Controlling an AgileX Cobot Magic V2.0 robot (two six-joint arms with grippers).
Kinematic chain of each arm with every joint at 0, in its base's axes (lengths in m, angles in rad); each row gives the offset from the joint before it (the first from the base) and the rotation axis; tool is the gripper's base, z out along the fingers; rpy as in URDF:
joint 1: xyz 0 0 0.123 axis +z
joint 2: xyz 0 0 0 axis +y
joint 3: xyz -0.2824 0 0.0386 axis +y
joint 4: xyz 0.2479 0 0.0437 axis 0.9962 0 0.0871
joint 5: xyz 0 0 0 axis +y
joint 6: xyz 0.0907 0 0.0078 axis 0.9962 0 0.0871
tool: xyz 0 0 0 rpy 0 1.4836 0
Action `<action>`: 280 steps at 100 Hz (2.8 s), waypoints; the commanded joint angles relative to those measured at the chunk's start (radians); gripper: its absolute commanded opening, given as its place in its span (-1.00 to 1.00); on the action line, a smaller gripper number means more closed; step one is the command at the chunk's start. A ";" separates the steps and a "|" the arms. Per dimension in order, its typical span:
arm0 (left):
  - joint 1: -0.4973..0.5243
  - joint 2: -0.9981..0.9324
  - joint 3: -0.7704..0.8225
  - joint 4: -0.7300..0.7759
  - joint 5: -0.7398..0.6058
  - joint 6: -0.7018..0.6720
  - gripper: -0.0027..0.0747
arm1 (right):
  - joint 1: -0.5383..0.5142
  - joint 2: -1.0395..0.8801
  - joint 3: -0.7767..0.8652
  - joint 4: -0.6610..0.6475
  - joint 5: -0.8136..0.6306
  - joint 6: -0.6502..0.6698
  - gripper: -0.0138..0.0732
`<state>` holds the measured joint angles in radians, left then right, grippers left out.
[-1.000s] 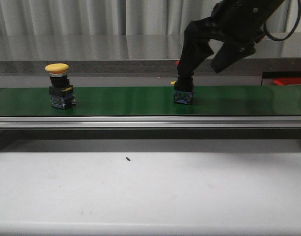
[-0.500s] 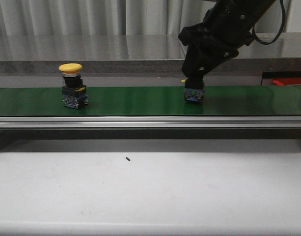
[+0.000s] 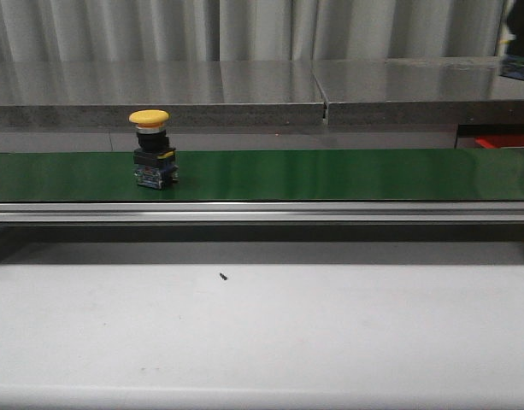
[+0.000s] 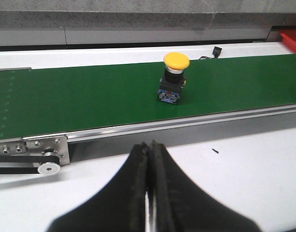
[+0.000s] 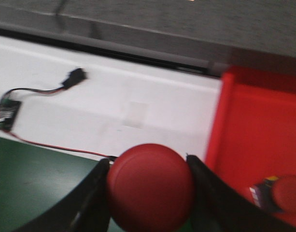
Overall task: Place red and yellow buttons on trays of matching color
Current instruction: 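Lower the red button into the red tray and open the right gripper, then move the right gripper to the yellow button on the belt and grasp it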
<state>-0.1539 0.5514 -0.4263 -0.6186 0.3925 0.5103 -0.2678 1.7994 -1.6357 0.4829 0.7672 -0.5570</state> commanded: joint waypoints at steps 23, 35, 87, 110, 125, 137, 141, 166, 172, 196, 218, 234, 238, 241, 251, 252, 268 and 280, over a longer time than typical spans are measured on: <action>-0.008 0.001 -0.026 -0.027 -0.063 -0.003 -0.98 | -0.280 0.050 -0.035 0.016 -0.127 0.000 -0.25; -0.008 0.001 -0.026 -0.027 -0.063 -0.003 -0.98 | -0.336 0.073 -0.035 0.017 -0.169 0.000 -0.25; -0.008 0.001 -0.026 -0.027 -0.063 -0.003 -0.98 | -0.325 0.156 -0.209 0.109 -0.120 -0.008 -0.25; -0.008 0.001 -0.026 -0.027 -0.063 -0.003 -0.98 | -0.272 0.336 -0.491 0.107 0.018 0.015 -0.25; -0.008 0.001 -0.026 -0.027 -0.063 -0.003 -0.98 | -0.260 0.418 -0.546 0.041 0.014 0.060 -0.25; -0.008 0.001 -0.026 -0.027 -0.063 -0.003 -0.98 | -0.253 0.467 -0.546 -0.056 0.006 0.076 -0.25; -0.008 0.001 -0.026 -0.027 -0.063 -0.003 -0.98 | -0.253 0.482 -0.546 -0.063 0.010 0.081 -0.25; -0.008 0.001 -0.026 -0.027 -0.063 -0.003 -0.98 | -0.253 0.535 -0.546 -0.063 0.010 0.084 -0.22; -0.008 0.001 -0.026 -0.027 -0.063 -0.003 -0.98 | -0.253 0.541 -0.546 -0.057 0.009 0.084 -0.09; -0.008 0.001 -0.026 -0.027 -0.063 -0.003 -0.98 | -0.254 0.535 -0.564 -0.040 0.015 0.084 0.81; -0.008 0.001 -0.026 -0.027 -0.063 -0.003 -0.98 | -0.254 0.463 -0.567 -0.035 0.040 0.084 0.80; -0.008 0.001 -0.026 -0.027 -0.063 -0.003 -0.98 | -0.254 0.377 -0.567 -0.024 0.114 0.084 0.80; -0.008 0.001 -0.026 -0.027 -0.063 -0.003 -0.98 | -0.252 0.354 -0.567 -0.020 0.133 0.084 0.80; -0.008 0.001 -0.026 -0.027 -0.063 -0.003 -0.98 | -0.249 0.339 -0.567 -0.019 0.143 0.080 0.80; -0.008 0.001 -0.026 -0.027 -0.063 -0.003 -0.98 | -0.230 0.280 -0.551 -0.012 0.177 0.075 0.80; -0.008 0.001 -0.026 -0.027 -0.063 -0.003 -0.98 | -0.225 0.271 -0.548 -0.011 0.177 0.075 0.80; -0.008 0.001 -0.026 -0.027 -0.063 -0.003 -0.98 | -0.156 0.152 -0.435 -0.007 0.174 0.056 0.80; -0.008 0.001 -0.026 -0.027 -0.063 -0.003 -0.98 | -0.092 0.044 -0.308 -0.007 0.159 0.009 0.80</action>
<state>-0.1539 0.5514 -0.4263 -0.6186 0.3925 0.5103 -0.4041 1.9756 -2.0004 0.4388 0.9705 -0.5033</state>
